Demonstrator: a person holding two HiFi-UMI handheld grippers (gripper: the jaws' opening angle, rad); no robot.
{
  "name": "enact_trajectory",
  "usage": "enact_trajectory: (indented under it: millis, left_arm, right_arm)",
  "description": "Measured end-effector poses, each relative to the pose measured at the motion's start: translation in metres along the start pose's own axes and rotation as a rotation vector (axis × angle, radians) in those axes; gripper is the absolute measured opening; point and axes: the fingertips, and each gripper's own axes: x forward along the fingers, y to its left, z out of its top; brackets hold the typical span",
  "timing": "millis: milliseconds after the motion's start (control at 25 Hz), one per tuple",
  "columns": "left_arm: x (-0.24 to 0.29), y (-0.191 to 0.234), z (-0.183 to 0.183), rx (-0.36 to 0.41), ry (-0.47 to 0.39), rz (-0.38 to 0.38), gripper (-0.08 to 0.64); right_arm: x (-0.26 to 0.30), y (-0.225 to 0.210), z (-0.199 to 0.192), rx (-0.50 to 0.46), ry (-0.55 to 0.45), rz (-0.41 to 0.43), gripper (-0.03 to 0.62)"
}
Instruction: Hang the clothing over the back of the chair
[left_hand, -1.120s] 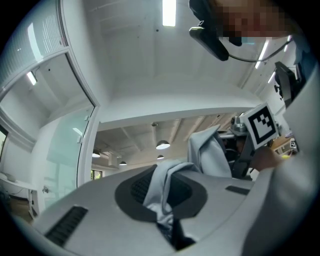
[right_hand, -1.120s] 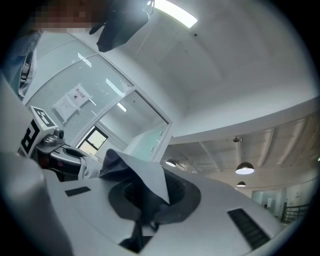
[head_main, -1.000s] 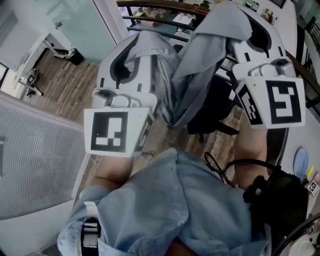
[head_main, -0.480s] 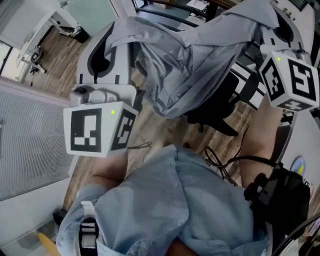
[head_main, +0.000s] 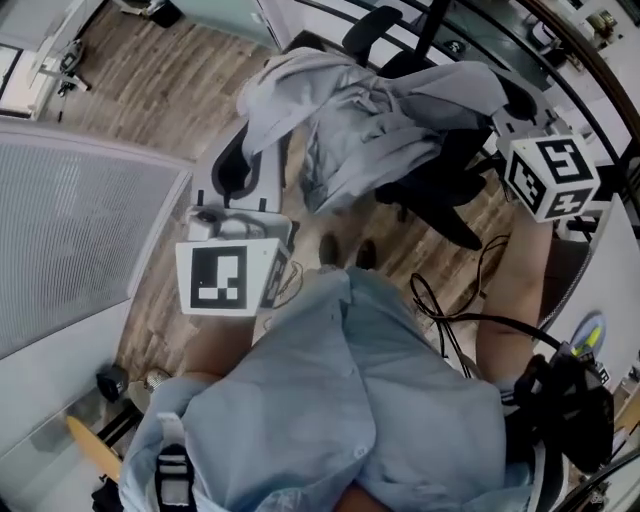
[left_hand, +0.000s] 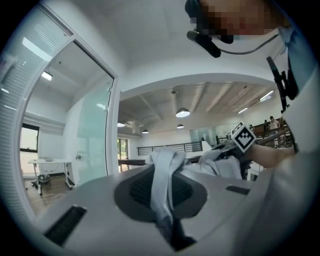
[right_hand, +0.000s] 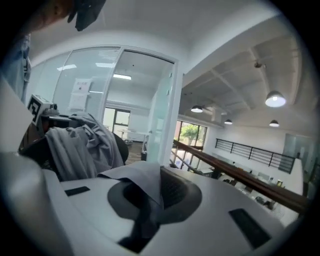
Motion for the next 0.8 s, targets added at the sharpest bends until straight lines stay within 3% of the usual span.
enact_trajectory:
  millis: [200,280,360,440,600,800]
  left_arm:
    - [-0.012,-0.028,-0.051,-0.082,0.088,-0.053,0.026]
    - [-0.017,-0.038,-0.056,-0.172,0.079,-0.108,0.155]
    - [-0.021,-0.044,-0.059,-0.219,0.072,-0.139,0.224]
    - [-0.027,-0.045,-0.06,-0.196,0.059,-0.138,0.248]
    - [-0.043,-0.044,-0.062,-0.163,0.021,-0.145,0.255]
    - [-0.054,-0.045,-0.054,-0.141,-0.034,-0.198,0.255]
  right_arm:
    - [-0.008,0.022,-0.048,0.041,0.071,0.174,0.178]
    - [-0.019,0.034,-0.066,0.046,0.114,0.253,0.243]
    - [-0.031,0.037,-0.081,0.053,0.148,0.29,0.261]
    - [-0.043,0.031,-0.089,0.083,0.139,0.268,0.261]
    - [-0.075,0.02,-0.083,0.195,0.024,0.181,0.261]
    - [-0.103,0.017,-0.058,0.239,-0.076,0.002,0.245]
